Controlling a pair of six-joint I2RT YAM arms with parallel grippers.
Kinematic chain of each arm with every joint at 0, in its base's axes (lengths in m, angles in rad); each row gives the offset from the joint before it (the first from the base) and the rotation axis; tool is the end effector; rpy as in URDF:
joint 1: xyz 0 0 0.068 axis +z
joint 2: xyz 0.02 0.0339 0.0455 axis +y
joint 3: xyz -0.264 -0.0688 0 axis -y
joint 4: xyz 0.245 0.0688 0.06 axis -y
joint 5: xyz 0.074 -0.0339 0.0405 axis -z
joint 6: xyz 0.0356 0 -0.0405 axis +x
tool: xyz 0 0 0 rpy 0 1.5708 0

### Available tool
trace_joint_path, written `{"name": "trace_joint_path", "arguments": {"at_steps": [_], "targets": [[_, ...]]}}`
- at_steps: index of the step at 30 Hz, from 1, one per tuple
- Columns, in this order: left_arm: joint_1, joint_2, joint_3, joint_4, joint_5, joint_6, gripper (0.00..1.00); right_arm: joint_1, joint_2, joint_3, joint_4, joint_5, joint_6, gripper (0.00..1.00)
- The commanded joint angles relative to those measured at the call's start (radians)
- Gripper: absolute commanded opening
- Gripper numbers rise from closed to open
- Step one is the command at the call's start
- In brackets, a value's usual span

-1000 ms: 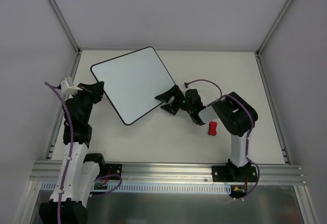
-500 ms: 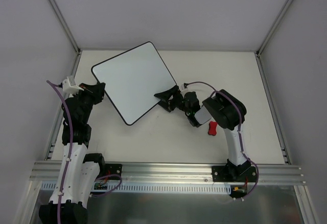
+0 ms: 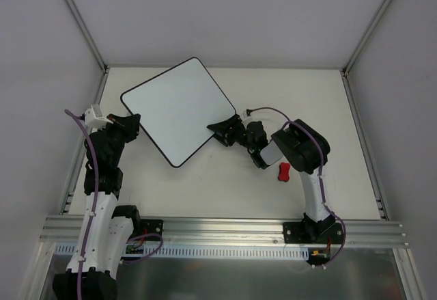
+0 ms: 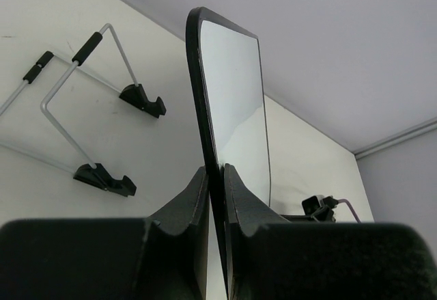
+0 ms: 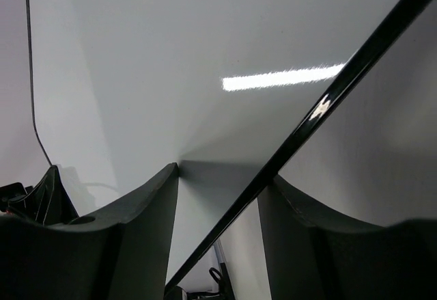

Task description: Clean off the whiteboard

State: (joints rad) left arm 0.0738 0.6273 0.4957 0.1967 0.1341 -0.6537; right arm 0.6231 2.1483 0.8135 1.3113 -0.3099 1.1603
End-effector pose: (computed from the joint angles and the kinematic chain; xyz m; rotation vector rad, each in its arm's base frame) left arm 0.1660 0.0075 0.3029 -0.4415 1.4677 -0.5649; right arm 0.3084 0.2350 0.1080 0.2168 1.8413 1.5729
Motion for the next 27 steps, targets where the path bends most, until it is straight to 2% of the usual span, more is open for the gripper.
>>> {"name": "trace_joint_path", "arguments": {"at_steps": [1,6,11,19,22,23,27], "targets": [[-0.006,-0.018,-0.019,0.037,0.062,0.028,0.00,0.015,-0.042,0.029,0.221,-0.011,-0.057,0.40],[-0.005,-0.012,-0.036,0.029,0.058,-0.010,0.00,0.015,-0.039,0.021,0.223,-0.015,-0.048,0.32],[-0.006,-0.006,-0.039,0.020,0.048,-0.049,0.02,0.015,-0.050,0.009,0.223,-0.021,-0.036,0.20],[-0.006,0.026,-0.040,0.004,0.073,-0.099,0.33,0.015,-0.070,-0.002,0.221,-0.037,-0.022,0.00],[-0.006,0.043,-0.034,-0.011,0.096,-0.112,0.43,0.015,-0.079,-0.004,0.223,-0.044,-0.021,0.00],[-0.006,0.046,-0.034,-0.020,0.102,-0.115,0.51,0.015,-0.082,-0.004,0.221,-0.047,-0.019,0.00],[-0.006,0.054,-0.029,-0.040,0.108,-0.127,0.63,0.015,-0.091,-0.004,0.223,-0.055,-0.013,0.00]]}}
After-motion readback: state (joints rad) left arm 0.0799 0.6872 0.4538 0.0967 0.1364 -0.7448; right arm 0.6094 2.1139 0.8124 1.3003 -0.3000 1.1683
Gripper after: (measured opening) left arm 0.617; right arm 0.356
